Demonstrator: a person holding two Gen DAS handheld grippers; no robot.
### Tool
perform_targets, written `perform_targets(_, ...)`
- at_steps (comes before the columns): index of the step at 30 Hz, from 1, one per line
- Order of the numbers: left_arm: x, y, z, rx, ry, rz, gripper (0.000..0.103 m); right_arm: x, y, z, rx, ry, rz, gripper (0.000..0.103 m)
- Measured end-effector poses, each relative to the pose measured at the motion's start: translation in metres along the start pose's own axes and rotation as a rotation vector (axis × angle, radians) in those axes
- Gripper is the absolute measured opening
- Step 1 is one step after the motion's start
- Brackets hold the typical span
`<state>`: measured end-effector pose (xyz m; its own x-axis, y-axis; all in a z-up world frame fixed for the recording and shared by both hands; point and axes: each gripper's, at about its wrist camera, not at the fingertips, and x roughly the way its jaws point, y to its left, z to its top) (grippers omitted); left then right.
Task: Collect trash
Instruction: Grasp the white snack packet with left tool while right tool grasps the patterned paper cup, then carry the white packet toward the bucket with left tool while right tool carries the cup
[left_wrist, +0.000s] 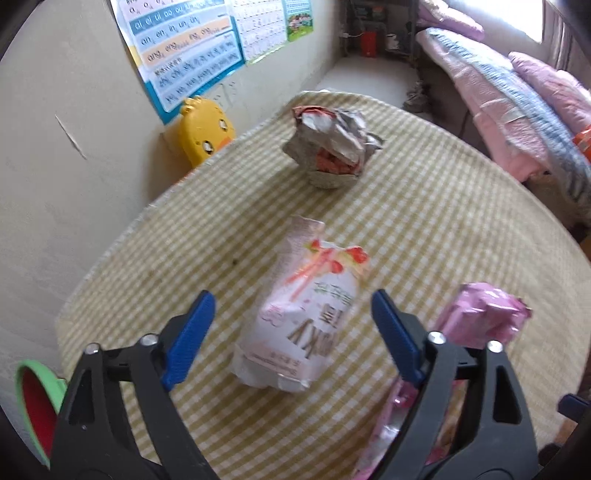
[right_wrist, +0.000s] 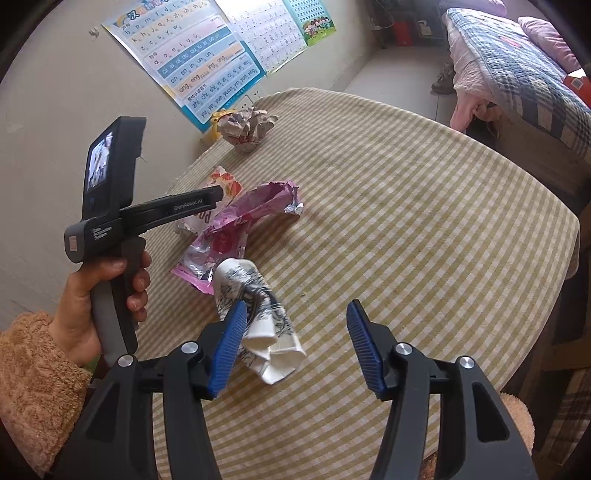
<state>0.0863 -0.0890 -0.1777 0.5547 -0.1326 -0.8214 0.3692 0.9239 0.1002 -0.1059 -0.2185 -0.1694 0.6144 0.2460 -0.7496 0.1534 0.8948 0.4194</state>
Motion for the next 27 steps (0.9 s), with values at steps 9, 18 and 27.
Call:
perform_targets(9,0.010,0.008,-0.003,-0.028,0.038,0.030,0.051,0.002,0.000,-0.001,0.010,0.005,0.003,0.055)
perform_targets(18,-0.038,0.019,-0.023,-0.098,-0.070,0.092,0.044,0.010,0.008,0.002,-0.024,0.027,-0.001,0.055)
perform_targets(27,-0.093,0.039,-0.061,-0.179,-0.083,0.080,0.044,0.041,0.033,0.006,-0.123,0.092,-0.019,0.055)
